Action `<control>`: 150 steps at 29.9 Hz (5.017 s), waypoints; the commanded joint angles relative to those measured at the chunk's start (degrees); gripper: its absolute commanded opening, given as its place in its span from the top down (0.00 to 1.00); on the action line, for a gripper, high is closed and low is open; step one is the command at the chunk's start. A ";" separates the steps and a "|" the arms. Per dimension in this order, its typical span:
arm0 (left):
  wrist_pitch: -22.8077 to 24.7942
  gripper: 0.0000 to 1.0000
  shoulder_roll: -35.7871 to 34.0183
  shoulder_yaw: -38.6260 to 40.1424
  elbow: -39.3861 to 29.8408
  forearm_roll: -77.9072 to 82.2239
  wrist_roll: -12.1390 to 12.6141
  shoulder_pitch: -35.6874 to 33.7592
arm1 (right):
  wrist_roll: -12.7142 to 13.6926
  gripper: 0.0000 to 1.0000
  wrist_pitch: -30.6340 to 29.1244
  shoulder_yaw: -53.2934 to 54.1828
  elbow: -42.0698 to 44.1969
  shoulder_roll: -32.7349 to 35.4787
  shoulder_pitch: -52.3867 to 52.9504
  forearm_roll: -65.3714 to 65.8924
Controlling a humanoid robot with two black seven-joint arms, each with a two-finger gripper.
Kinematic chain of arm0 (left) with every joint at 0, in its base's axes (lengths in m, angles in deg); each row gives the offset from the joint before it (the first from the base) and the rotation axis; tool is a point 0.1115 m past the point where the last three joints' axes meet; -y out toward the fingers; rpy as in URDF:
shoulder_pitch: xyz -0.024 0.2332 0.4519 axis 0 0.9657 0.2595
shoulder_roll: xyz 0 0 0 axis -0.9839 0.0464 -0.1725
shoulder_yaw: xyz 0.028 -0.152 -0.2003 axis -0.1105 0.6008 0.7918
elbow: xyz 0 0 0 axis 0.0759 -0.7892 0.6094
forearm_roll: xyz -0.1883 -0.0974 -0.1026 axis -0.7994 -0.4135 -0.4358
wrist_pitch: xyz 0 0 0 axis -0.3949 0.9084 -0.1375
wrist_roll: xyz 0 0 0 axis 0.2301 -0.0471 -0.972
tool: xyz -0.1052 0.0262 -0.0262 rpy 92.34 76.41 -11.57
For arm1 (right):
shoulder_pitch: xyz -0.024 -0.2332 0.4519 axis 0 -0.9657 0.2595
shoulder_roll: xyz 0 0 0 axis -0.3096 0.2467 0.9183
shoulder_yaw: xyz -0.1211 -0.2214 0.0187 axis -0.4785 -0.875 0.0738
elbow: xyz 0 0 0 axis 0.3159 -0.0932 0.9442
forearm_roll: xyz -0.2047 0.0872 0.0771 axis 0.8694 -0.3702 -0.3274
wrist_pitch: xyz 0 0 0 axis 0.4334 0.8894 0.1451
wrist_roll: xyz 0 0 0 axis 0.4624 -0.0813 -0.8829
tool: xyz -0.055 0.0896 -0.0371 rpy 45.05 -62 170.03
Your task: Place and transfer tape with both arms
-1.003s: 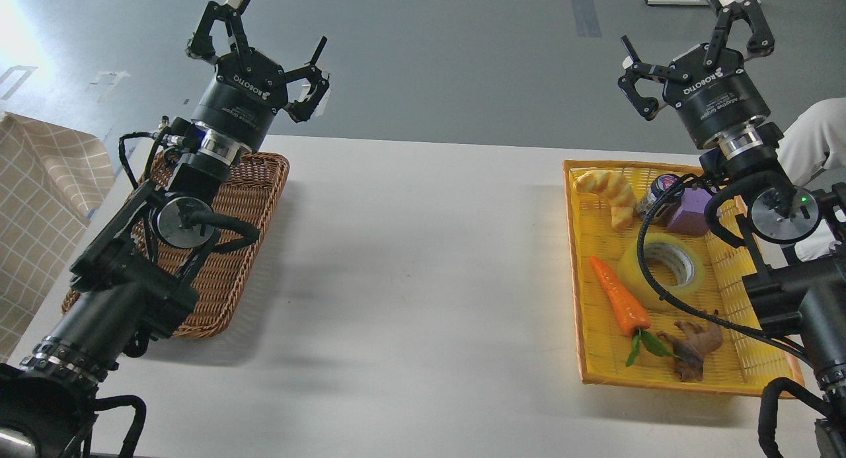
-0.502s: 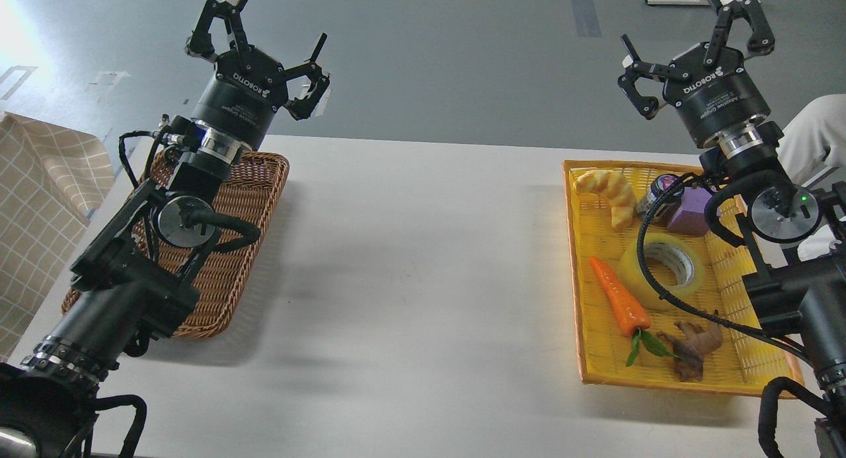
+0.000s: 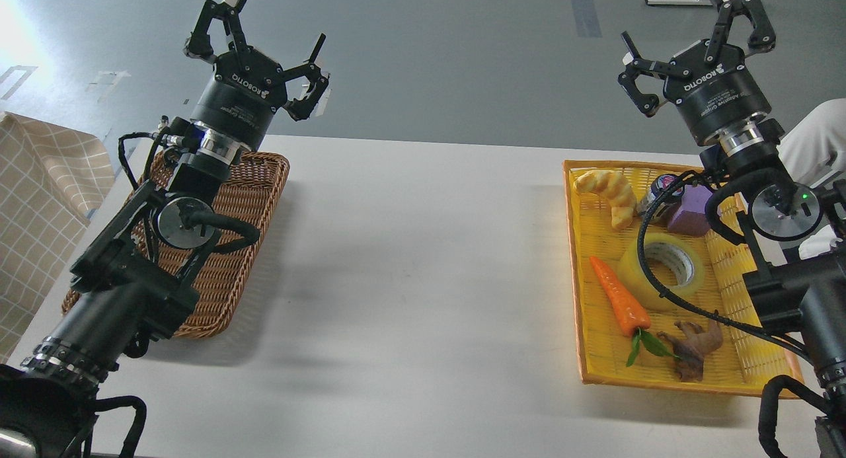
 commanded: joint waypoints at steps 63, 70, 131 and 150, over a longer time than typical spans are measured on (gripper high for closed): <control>0.00 0.02 0.26 0.09 -0.44 -0.14 -0.09 -0.34 | 0.00 0.00 0.00 -2.73 -1.66 11.78 0.87 20.28; 0.00 0.02 0.79 0.09 -0.44 -0.14 -0.09 -0.43 | 0.09 0.00 0.00 -3.08 -6.49 17.32 0.79 32.14; 0.00 0.02 0.35 0.09 -0.53 -0.05 -0.09 -0.08 | 0.62 0.02 0.00 -26.28 -26.63 34.73 -16.35 99.67; 0.00 0.02 0.26 0.26 -0.53 -0.05 -0.09 0.01 | 0.70 0.29 0.00 -28.57 -22.23 29.99 -16.27 102.39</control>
